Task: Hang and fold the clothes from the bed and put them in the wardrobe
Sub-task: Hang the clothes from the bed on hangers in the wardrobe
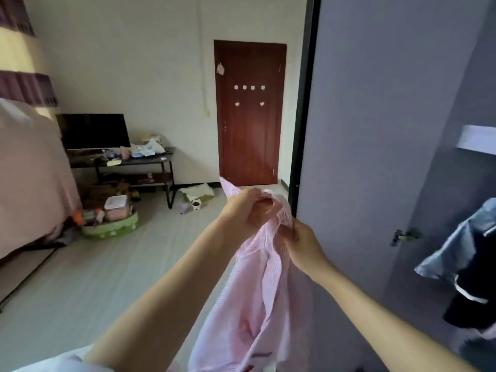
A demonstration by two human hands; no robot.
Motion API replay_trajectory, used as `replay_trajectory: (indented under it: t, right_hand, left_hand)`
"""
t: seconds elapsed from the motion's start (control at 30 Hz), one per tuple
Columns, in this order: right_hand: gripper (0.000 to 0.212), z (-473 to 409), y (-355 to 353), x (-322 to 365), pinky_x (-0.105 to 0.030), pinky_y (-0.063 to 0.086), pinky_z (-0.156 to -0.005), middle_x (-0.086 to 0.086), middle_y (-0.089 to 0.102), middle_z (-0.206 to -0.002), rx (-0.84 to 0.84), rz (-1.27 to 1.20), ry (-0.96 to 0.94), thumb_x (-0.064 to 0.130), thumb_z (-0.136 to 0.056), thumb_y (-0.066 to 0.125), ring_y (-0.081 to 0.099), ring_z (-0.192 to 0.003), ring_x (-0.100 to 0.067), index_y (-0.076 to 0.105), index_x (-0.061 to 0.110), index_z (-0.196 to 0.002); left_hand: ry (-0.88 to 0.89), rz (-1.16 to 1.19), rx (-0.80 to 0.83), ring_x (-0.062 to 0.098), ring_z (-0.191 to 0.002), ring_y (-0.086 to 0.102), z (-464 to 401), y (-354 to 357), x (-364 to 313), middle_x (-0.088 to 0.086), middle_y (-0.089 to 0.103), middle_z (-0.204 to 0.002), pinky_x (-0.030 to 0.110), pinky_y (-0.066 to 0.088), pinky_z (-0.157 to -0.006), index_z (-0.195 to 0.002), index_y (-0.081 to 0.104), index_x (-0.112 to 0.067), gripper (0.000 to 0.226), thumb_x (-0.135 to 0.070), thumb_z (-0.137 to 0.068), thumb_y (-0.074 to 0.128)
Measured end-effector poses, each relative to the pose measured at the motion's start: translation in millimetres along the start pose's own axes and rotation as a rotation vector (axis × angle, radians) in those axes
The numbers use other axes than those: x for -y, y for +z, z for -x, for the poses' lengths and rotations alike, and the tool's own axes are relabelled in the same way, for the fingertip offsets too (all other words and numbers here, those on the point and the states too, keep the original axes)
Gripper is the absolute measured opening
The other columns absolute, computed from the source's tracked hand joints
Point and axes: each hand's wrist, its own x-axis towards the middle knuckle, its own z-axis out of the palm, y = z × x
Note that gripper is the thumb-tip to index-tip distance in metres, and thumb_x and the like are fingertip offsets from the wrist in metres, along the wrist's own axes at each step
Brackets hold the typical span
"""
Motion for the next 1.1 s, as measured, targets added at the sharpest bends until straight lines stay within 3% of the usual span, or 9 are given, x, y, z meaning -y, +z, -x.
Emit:
replay_trajectory:
  t: [0.1, 0.23, 0.4, 0.47, 0.53, 0.7, 0.83, 0.93, 1.1]
  right_hand:
    - [0.022, -4, -29, 9, -0.009, 0.043, -0.064, 0.012, 0.062, -0.078, 0.004, -0.096, 0.007, 0.005, -0.096, 0.046, 0.057, -0.072, 0.002, 0.063, 0.018, -0.089]
    - [0.025, -16, -62, 15, -0.020, 0.045, -0.073, 0.004, 0.063, -0.083, -0.019, -0.165, 0.090, 0.006, -0.098, 0.041, 0.058, -0.078, -0.007, 0.064, 0.013, -0.091]
    - [0.019, -15, -108, 29, -0.024, 0.049, -0.068, -0.004, 0.065, -0.081, 0.161, -0.251, 0.181, 0.004, -0.097, 0.044, 0.060, -0.074, -0.012, 0.063, 0.002, -0.095]
    - [0.018, -9, -126, 32, -0.019, 0.048, -0.065, -0.001, 0.064, -0.079, 0.167, -0.208, 0.188, 0.004, -0.096, 0.046, 0.059, -0.069, -0.008, 0.062, 0.008, -0.090]
    - [0.015, 3, -147, 24, -0.014, 0.046, -0.061, 0.000, 0.061, -0.077, 0.092, -0.166, 0.205, 0.004, -0.095, 0.049, 0.058, -0.064, -0.003, 0.059, 0.012, -0.086]
    - [0.004, 48, -184, -1, -0.015, 0.041, -0.073, 0.002, 0.055, -0.084, -0.104, -0.185, 0.196, 0.016, -0.094, 0.050, 0.052, -0.075, -0.004, 0.051, 0.019, -0.092]
    - [0.030, 78, -198, -7, -0.013, 0.040, -0.085, 0.016, 0.055, -0.104, -0.023, 0.153, 0.220, 0.041, -0.082, 0.059, 0.052, -0.094, 0.005, 0.049, 0.029, -0.107]
    - [0.005, 87, -208, -15, -0.021, 0.042, -0.077, 0.011, 0.058, -0.088, -0.127, 0.249, 0.227, 0.024, -0.092, 0.057, 0.053, -0.078, 0.002, 0.055, 0.021, -0.097]
    - [0.019, 103, -214, -36, -0.033, 0.047, -0.093, -0.010, 0.066, -0.105, -0.112, 0.098, 0.438, 0.014, -0.095, 0.052, 0.059, -0.096, -0.015, 0.064, 0.005, -0.106]
  left_hand:
    - [0.126, -0.216, 0.125, 0.025, -0.083, 0.061, 1, 3, -6, 0.014, 0.061, -0.092, 0.034, 0.059, -0.072, -0.092, 0.057, -0.003, 0.007, -0.004, -0.093, 0.050]
    - [0.563, -0.942, 0.313, 0.009, -0.126, 0.043, -17, -11, 9, -0.007, 0.048, -0.135, 0.025, 0.036, -0.103, -0.130, 0.048, -0.020, 0.050, 0.003, -0.087, 0.058]
    - [0.805, -1.217, 0.438, 0.000, -0.113, 0.048, -37, 5, 51, -0.003, 0.053, -0.124, 0.014, 0.035, -0.098, -0.124, 0.058, -0.017, 0.043, -0.019, -0.083, 0.071]
    - [0.678, -1.069, 0.488, -0.001, -0.072, 0.049, -34, 23, 56, -0.006, 0.057, -0.081, 0.018, 0.043, -0.068, -0.078, 0.064, -0.021, 0.010, -0.025, -0.086, 0.067]
    - [0.434, -0.939, 0.584, 0.006, -0.061, 0.048, -32, 41, 63, -0.005, 0.054, -0.066, 0.025, 0.040, -0.059, -0.065, 0.058, -0.019, 0.027, -0.021, -0.091, 0.062]
    - [0.096, -0.758, 0.722, 0.011, -0.073, 0.067, -28, 83, 79, 0.000, 0.072, -0.078, 0.020, 0.053, -0.067, -0.087, 0.069, -0.007, 0.021, -0.017, -0.096, 0.052]
    - [-0.019, -0.686, 0.797, 0.019, -0.082, 0.065, -21, 117, 95, 0.008, 0.071, -0.086, 0.030, 0.051, -0.082, -0.088, 0.068, -0.005, 0.025, -0.015, -0.097, 0.046]
    - [-0.149, -0.629, 0.897, 0.025, -0.090, 0.064, -16, 133, 105, 0.017, 0.067, -0.098, 0.035, 0.049, -0.090, -0.094, 0.066, -0.002, 0.023, -0.013, -0.095, 0.046]
    - [-0.175, -0.637, 0.940, 0.018, -0.074, 0.066, -14, 141, 109, 0.009, 0.069, -0.083, 0.023, 0.054, -0.072, -0.088, 0.065, -0.002, 0.022, -0.011, -0.095, 0.047]
